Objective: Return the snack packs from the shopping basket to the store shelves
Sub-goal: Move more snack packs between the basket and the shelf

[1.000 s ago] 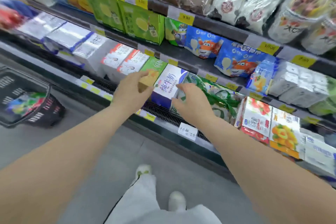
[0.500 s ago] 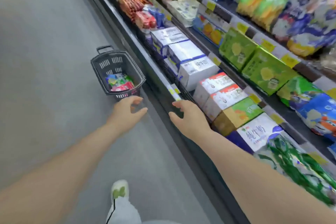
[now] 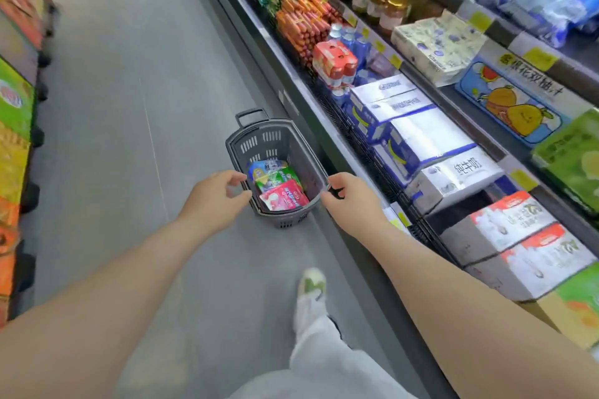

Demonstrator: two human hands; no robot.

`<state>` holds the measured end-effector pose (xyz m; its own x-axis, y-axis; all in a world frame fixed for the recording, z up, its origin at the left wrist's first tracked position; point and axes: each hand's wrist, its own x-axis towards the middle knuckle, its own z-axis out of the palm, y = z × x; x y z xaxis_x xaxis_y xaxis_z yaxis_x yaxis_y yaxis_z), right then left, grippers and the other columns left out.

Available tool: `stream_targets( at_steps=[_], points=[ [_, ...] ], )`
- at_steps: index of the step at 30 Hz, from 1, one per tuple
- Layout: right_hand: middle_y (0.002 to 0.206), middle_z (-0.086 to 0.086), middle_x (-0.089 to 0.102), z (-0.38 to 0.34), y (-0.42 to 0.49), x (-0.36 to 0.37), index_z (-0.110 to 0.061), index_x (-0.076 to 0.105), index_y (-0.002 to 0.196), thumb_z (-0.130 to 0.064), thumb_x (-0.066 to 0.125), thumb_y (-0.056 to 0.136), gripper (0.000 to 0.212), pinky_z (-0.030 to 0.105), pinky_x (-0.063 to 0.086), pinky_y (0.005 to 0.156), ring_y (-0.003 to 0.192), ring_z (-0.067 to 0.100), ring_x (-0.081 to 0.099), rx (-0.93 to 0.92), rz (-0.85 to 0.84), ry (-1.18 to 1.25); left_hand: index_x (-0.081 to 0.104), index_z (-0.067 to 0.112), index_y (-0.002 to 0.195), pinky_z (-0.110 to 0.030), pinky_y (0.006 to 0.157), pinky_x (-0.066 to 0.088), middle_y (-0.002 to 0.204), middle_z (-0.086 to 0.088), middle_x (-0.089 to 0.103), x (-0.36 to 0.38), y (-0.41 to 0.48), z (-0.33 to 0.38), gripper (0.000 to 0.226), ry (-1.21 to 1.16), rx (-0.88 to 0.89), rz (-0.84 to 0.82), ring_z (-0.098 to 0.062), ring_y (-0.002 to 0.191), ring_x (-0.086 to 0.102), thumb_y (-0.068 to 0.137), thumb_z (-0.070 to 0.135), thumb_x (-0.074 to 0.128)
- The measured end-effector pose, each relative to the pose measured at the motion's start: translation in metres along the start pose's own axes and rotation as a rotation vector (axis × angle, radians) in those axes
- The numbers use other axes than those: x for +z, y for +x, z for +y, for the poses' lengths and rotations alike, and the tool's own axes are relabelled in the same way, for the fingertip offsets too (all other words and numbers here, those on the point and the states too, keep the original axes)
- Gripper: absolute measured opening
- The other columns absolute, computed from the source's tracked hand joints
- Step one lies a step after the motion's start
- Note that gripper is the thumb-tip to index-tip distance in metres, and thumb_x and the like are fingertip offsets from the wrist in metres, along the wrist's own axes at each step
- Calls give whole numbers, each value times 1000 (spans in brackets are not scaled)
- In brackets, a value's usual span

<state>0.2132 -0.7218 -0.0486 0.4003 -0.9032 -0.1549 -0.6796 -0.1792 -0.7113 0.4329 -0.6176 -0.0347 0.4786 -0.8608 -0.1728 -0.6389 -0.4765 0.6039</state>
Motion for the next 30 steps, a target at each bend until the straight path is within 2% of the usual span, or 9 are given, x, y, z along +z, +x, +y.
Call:
stream_targets(
  at_steps=[6, 9, 12, 15, 18, 26, 30],
  points=[
    [115, -2, 62, 0, 137, 3, -16, 56, 123, -33, 57, 86, 41, 23, 36, 78, 88, 11, 51, 91, -45, 21, 60, 24, 115, -22, 77, 36, 105, 6, 60, 6, 140, 17, 31, -50, -43, -31, -14, 87, 56, 84, 29, 65],
    [124, 1, 60, -11, 194, -8, -16, 55, 126, -33, 56, 88, 42, 26, 39, 81, 97, 16, 56, 114, -63, -1, 61, 26, 112, -21, 75, 36, 102, 7, 60, 1, 202, 27, 28, -77, -35, -39, -7, 76, 54, 84, 28, 64],
    [126, 1, 59, -24, 245, -15, -16, 53, 128, -35, 56, 89, 43, 24, 38, 78, 87, 10, 53, 151, -56, -6, 59, 28, 111, -17, 65, 36, 101, 8, 60, -4, 260, 31, 27, -96, -11, -85, 2, 72, 53, 85, 29, 63],
    [125, 0, 59, -29, 281, -12, -17, 53, 127, -35, 56, 89, 41, 23, 37, 79, 94, 10, 52, 198, -32, 7, 57, 29, 113, -15, 63, 37, 102, 8, 59, -5, 311, 29, 29, -97, 25, -136, -1, 75, 55, 85, 30, 63],
    [127, 2, 57, -26, 312, -1, -17, 52, 129, -34, 54, 90, 42, 25, 38, 83, 108, 18, 55, 317, 16, 45, 57, 29, 117, -17, 63, 38, 105, 10, 59, 4, 373, 28, 31, -45, 71, -236, -8, 83, 56, 86, 33, 62],
    [121, 2, 62, -37, 356, 43, -15, 56, 123, -31, 55, 89, 38, 24, 36, 81, 101, 17, 57, 719, 301, 178, 57, 28, 118, -21, 65, 43, 106, 10, 61, 20, 514, 35, 33, 143, 307, -585, -10, 80, 58, 86, 34, 61],
    [121, 3, 62, -42, 359, 71, -16, 57, 122, -30, 56, 89, 37, 24, 36, 80, 99, 16, 56, 858, 345, 272, 55, 28, 121, -25, 74, 41, 105, 13, 59, 24, 542, 31, 34, 269, 403, -671, -11, 90, 55, 87, 36, 59]
  ],
)
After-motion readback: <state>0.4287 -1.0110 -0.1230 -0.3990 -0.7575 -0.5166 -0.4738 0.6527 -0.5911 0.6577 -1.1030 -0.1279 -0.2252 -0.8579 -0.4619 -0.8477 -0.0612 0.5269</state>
